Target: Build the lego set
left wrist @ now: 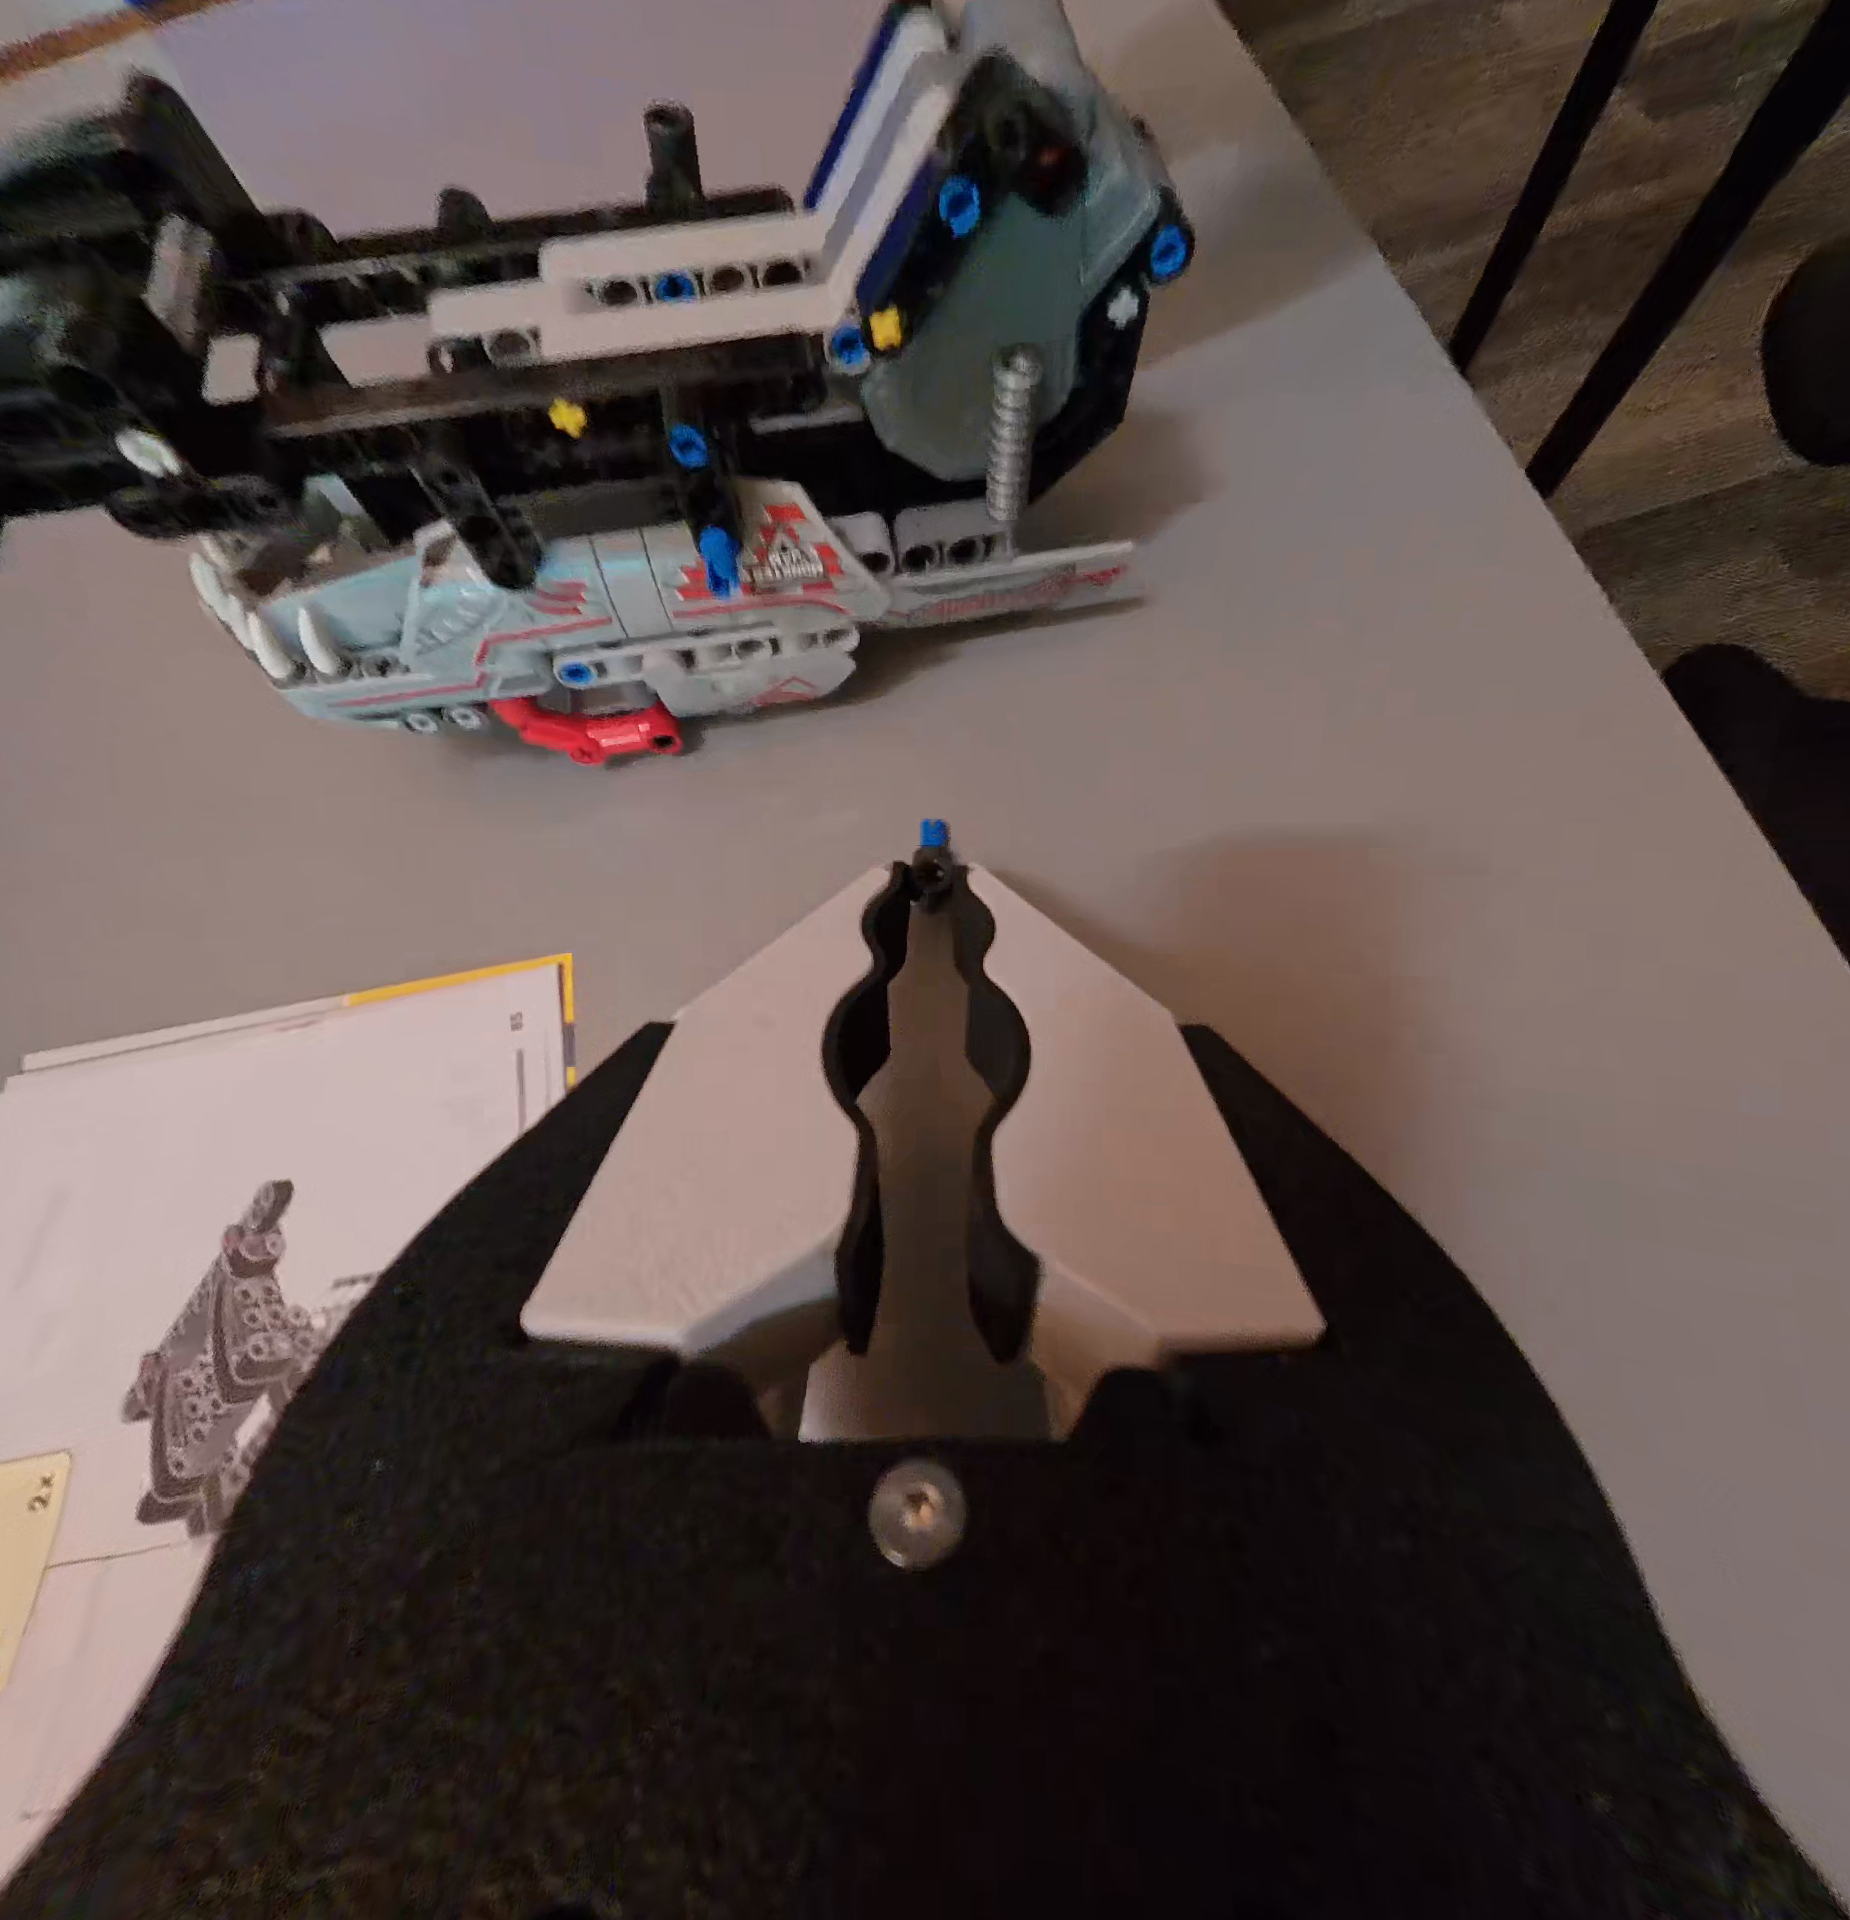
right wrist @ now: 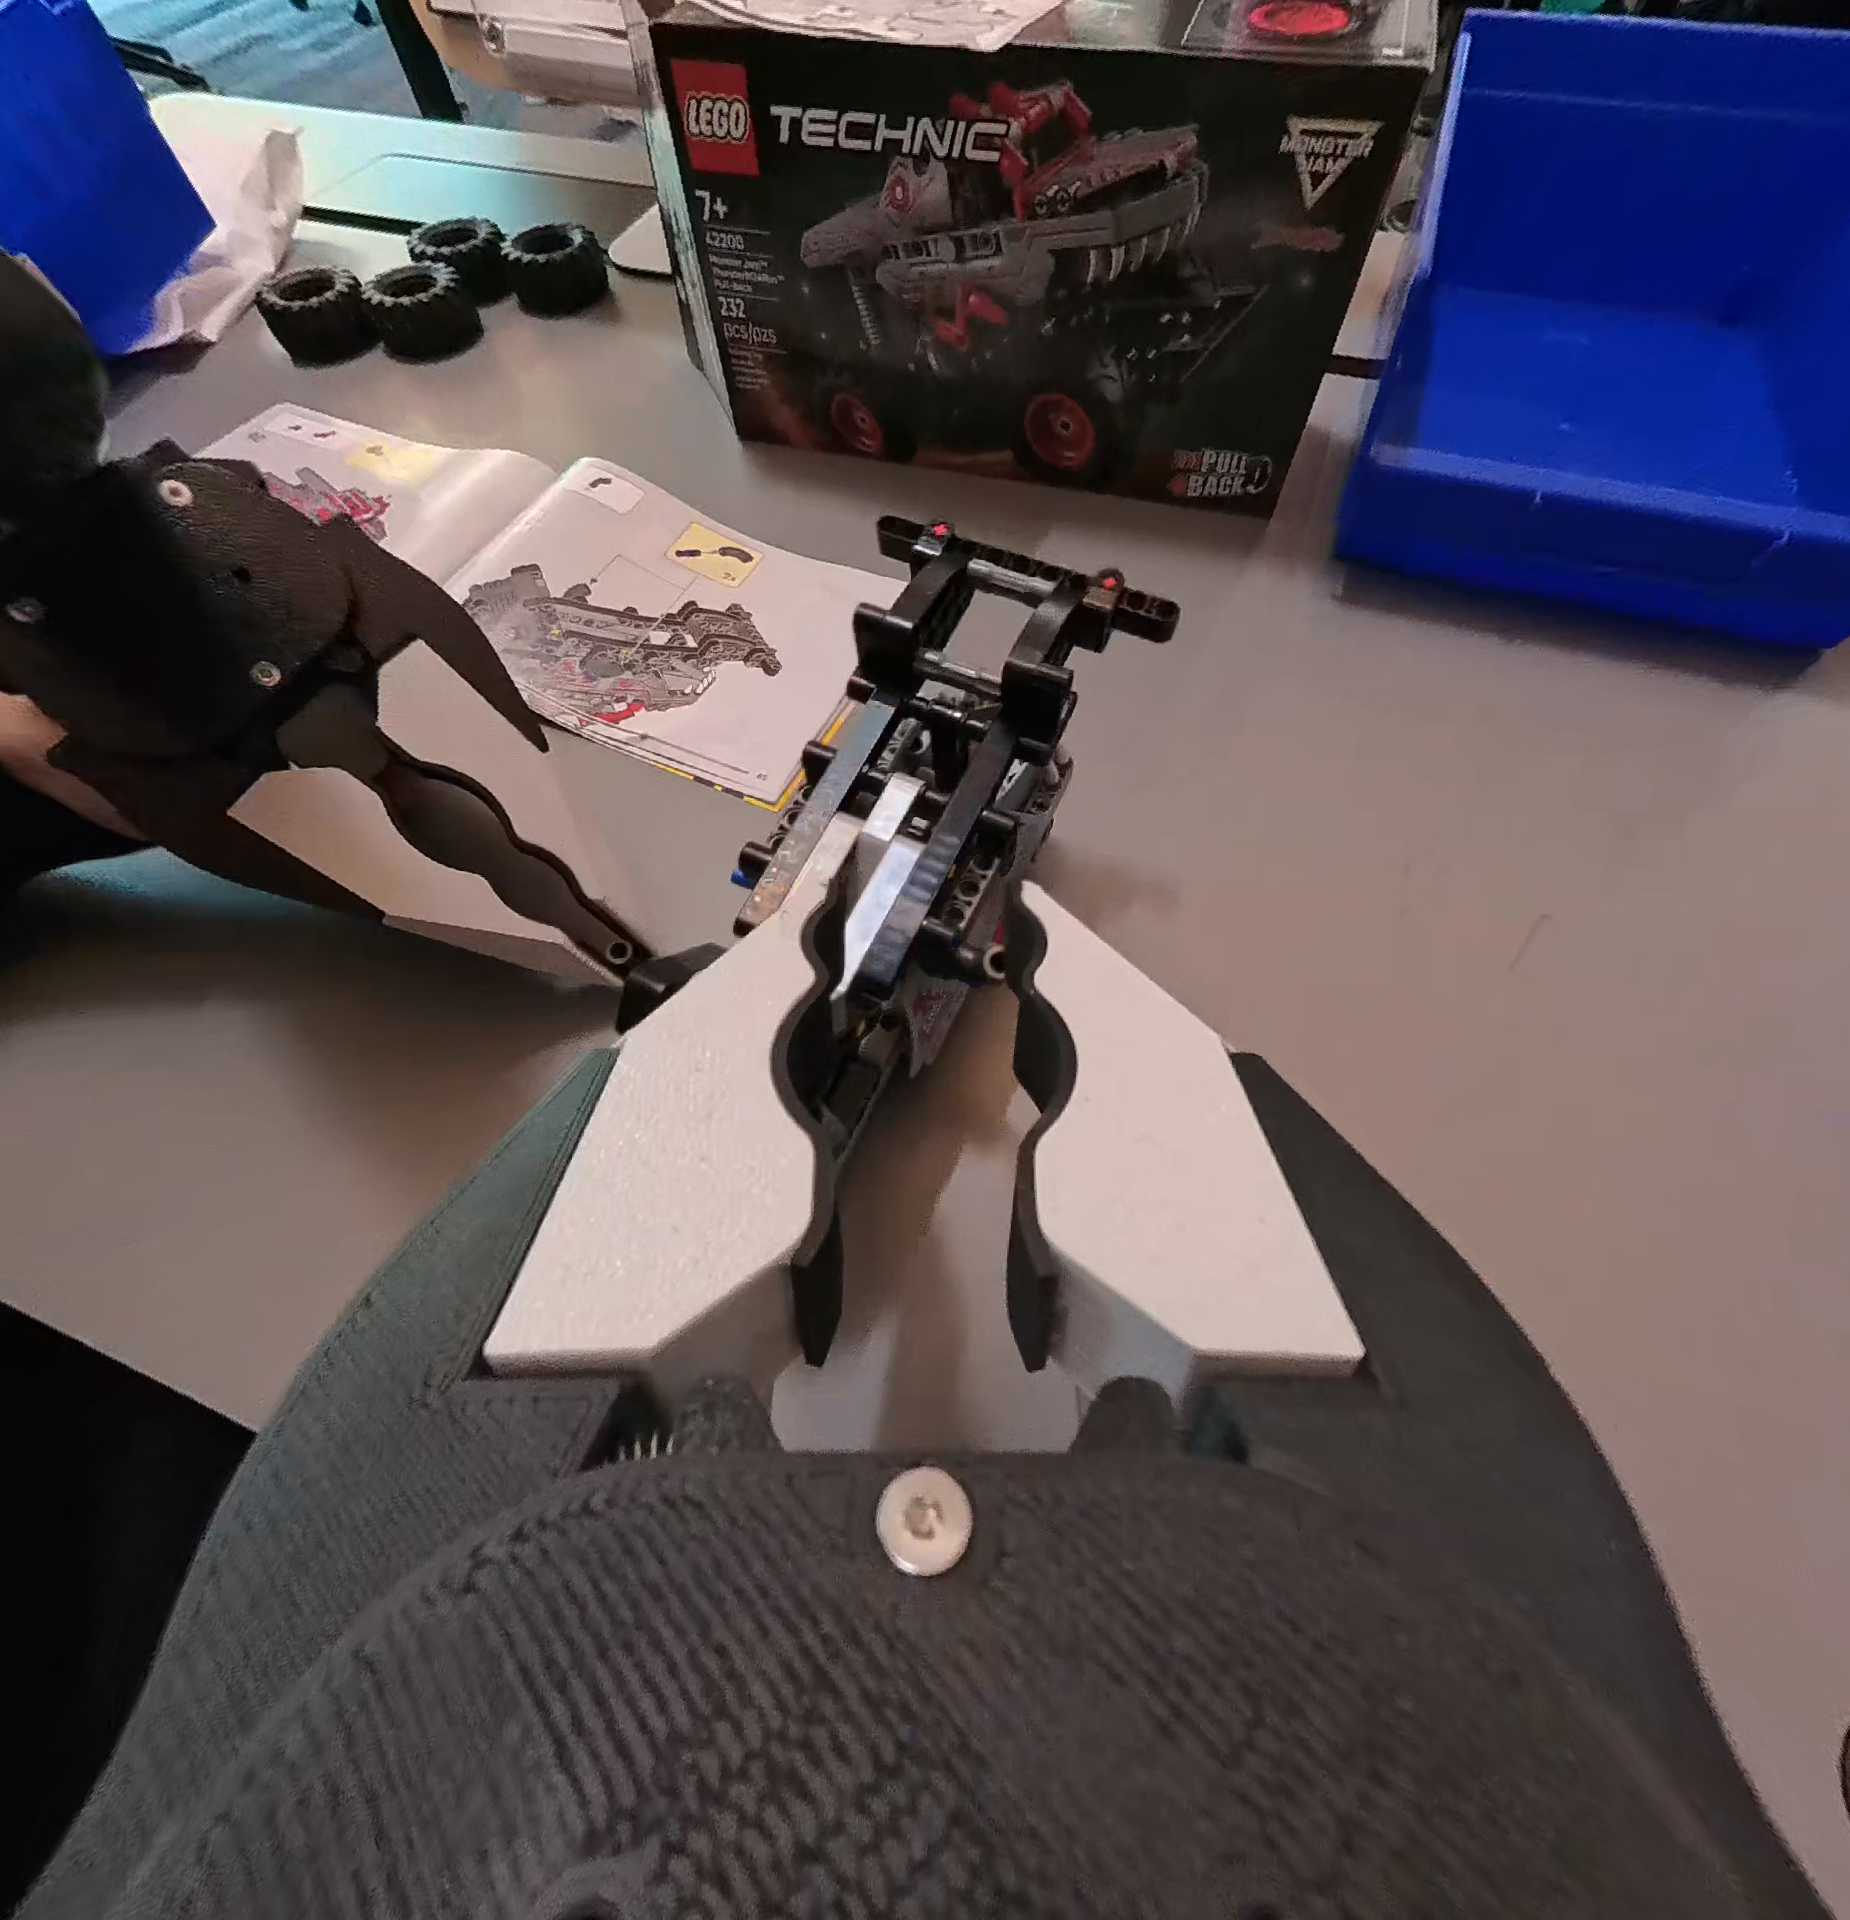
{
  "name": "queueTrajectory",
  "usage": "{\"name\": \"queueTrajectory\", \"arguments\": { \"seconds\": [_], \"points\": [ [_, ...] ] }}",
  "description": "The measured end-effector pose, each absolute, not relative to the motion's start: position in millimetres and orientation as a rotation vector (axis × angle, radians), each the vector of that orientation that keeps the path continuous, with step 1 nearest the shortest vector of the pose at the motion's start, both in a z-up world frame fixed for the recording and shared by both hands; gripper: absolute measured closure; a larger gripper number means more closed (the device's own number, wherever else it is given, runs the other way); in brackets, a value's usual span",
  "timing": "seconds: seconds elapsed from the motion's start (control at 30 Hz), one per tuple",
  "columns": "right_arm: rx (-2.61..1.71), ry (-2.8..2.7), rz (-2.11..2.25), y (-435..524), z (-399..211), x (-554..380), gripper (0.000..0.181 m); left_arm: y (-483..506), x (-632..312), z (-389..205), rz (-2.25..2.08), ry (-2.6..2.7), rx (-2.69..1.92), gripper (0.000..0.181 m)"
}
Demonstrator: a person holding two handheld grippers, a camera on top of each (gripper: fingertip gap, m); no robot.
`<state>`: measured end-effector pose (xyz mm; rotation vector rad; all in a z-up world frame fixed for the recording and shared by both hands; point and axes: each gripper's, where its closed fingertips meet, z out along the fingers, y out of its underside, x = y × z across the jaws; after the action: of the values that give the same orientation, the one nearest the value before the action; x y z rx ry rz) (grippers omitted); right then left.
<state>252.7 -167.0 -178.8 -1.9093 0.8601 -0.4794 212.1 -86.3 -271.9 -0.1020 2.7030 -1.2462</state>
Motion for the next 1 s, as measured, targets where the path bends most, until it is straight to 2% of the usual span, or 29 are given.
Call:
{"name": "queueTrajectory", "arguments": {
  "seconds": [0.33, 0.53, 0.63, 0.87, 1.0],
  "points": [
    [-1.937, 0.847, -0.388, -155.9, -182.3, 250.4, 0.148, -86.7, 214.0, -277.6, -1.203, 2.733, -0.138, 0.176],
    [-2.007, 0.893, -0.253, -156.3, -188.0, 250.7, 0.118, -87.3, 231.6, -241.2, -1.389, 2.485, -0.255, 0.176],
    [-2.060, 0.954, -0.231, -160.8, -190.0, 259.9, 0.114, -85.9, 239.5, -221.9, -1.360, 2.366, -0.219, 0.176],
    [-2.149, 1.071, -0.021, -151.2, -206.8, 267.0, 0.117, -95.9, 240.8, -216.1, -1.300, 2.404, -0.147, 0.176],
    [-2.161, 1.139, -0.102, -148.5, -199.4, 269.6, 0.114, -96.6, 241.3, -217.7, -1.290, 2.429, -0.157, 0.176]
  ]
}}
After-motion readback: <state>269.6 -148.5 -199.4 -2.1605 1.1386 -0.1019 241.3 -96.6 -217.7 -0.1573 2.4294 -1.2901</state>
